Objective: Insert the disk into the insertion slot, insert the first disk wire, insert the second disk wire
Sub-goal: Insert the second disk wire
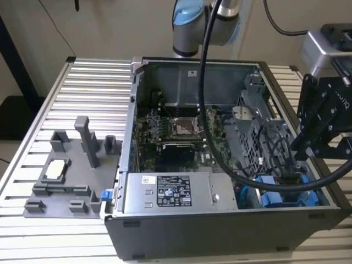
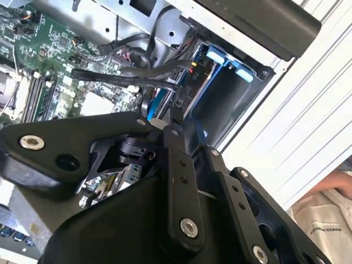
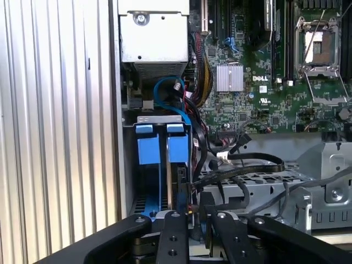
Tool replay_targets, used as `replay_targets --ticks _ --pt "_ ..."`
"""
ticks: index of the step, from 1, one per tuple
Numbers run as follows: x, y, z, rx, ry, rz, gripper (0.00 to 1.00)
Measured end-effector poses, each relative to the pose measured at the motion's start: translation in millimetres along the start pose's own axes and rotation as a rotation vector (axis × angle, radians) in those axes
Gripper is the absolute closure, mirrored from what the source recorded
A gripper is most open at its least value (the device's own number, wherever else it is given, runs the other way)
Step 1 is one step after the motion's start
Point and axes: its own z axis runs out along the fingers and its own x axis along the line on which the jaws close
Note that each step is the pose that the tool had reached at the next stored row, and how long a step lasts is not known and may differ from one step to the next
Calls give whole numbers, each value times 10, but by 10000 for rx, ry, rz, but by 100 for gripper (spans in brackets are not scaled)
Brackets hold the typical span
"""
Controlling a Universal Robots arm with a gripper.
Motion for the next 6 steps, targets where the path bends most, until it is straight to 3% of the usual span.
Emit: replay_targets --ticks 6 --pt "0 0 -1 0 13 0 76"
